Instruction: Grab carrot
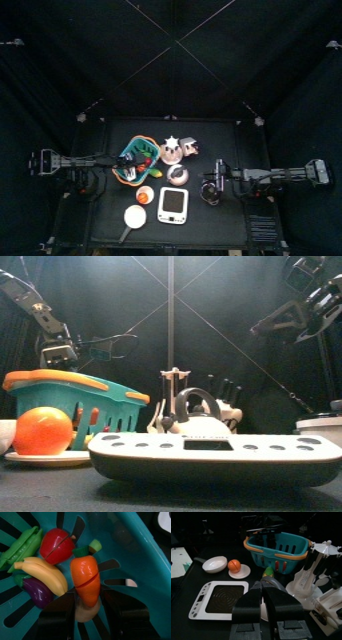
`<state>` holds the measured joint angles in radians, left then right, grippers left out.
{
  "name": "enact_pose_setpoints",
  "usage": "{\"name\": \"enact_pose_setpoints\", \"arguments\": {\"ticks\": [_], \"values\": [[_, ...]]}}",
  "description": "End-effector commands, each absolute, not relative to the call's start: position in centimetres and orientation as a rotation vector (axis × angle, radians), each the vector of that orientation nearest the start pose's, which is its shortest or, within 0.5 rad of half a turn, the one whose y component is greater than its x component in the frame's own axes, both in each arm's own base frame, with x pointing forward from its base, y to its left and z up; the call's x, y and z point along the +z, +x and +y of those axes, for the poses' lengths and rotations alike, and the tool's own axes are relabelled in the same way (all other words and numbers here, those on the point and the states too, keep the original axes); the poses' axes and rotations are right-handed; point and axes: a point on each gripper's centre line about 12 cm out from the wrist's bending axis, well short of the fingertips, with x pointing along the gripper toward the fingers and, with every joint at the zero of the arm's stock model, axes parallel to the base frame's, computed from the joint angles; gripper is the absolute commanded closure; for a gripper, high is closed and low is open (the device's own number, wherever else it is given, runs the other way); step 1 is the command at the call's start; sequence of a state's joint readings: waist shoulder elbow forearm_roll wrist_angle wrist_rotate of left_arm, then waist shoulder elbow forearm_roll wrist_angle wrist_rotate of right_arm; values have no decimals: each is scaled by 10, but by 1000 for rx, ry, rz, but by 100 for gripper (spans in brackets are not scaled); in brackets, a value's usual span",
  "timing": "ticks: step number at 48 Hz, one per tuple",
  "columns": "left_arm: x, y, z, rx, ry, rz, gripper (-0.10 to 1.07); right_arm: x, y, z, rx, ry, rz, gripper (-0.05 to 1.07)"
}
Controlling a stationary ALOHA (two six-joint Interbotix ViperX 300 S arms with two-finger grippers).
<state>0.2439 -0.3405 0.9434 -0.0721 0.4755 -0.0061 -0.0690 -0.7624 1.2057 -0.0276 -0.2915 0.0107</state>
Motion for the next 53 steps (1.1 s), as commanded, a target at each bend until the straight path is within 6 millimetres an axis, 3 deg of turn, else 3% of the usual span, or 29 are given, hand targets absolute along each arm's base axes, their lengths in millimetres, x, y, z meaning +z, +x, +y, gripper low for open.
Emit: {"name": "enact_pose_setpoints", "arguments": {"ticks": [1, 37, 53], "values": [[167, 254, 59, 227, -209, 1015, 46, 245, 226, -16, -65, -12, 134, 99], [180, 251, 58, 228, -198, 962, 46, 244, 225, -14, -61, 3, 138, 99], [197, 247, 57, 227, -190, 896, 46, 240, 224, -14, -58, -4, 151, 99]]}}
